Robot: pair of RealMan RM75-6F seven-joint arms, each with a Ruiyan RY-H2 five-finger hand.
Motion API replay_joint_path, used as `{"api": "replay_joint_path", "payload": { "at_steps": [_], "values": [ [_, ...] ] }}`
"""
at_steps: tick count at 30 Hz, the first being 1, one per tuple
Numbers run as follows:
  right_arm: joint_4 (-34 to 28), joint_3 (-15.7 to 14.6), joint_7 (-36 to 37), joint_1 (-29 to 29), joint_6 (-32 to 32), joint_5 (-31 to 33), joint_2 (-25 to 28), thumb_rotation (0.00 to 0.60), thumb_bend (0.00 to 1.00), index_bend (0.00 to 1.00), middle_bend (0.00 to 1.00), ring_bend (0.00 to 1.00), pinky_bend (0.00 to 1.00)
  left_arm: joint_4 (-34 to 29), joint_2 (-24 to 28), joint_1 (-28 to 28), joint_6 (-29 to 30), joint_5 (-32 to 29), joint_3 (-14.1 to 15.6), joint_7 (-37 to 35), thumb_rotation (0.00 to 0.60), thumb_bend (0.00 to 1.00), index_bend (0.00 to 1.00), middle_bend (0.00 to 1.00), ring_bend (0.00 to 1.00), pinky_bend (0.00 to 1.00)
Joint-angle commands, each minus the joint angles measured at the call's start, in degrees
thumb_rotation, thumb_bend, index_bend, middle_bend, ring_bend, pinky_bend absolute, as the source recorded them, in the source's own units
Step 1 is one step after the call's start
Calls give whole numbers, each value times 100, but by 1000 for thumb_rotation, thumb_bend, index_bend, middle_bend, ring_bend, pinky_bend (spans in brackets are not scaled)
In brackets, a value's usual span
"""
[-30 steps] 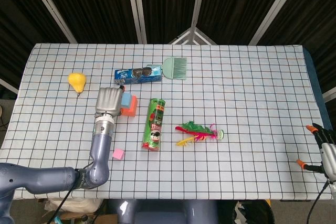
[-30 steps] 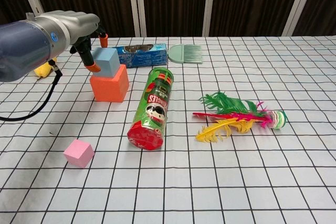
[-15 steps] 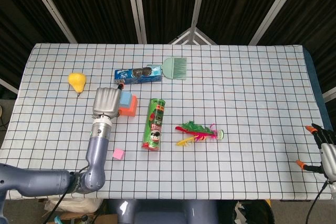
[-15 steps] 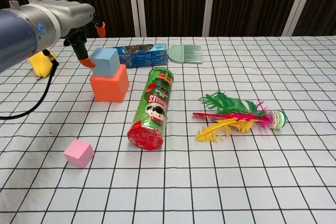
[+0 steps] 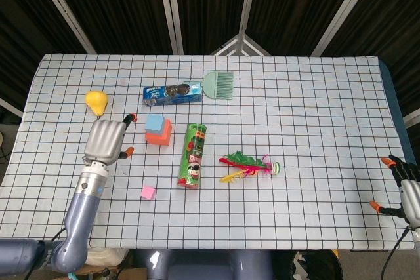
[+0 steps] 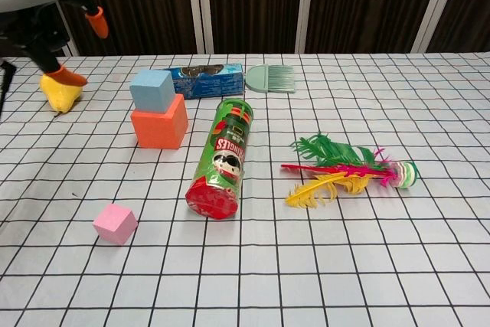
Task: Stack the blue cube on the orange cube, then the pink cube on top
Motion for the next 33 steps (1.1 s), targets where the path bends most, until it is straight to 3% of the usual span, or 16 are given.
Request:
{"api": "replay_joint_path", "payload": {
  "at_steps": [1,7,14,23,33],
  "values": [
    [-33,-9,-38,16,-44,21,15,600,107,142,91,100,61,-78,197,207,-472,259,413,-324,600,226,303,893,755,885],
    [-66,-1,-86,32,-84,67,21,600,107,143,91,100,61,71,58,168,-1278,235,734,-522,600,226,319,894,755,885],
    [-40,3,-49,48,-123,81,17,600,107,143,91,100,61,304,-347,112,-1503,82,899,-317,600,240,345,896,756,886],
    [-30,9,44,19,-53,49,39,600,107,143,91,100,61,530,-887,18,-1453,18,1063,202,600,278,362,896,757,886],
    [-38,15,110,4,-30,44,61,600,107,143,91,100,61,451,-1107,-29,-1402,50,1174,510,600,277,392,896,756,886]
  ]
}}
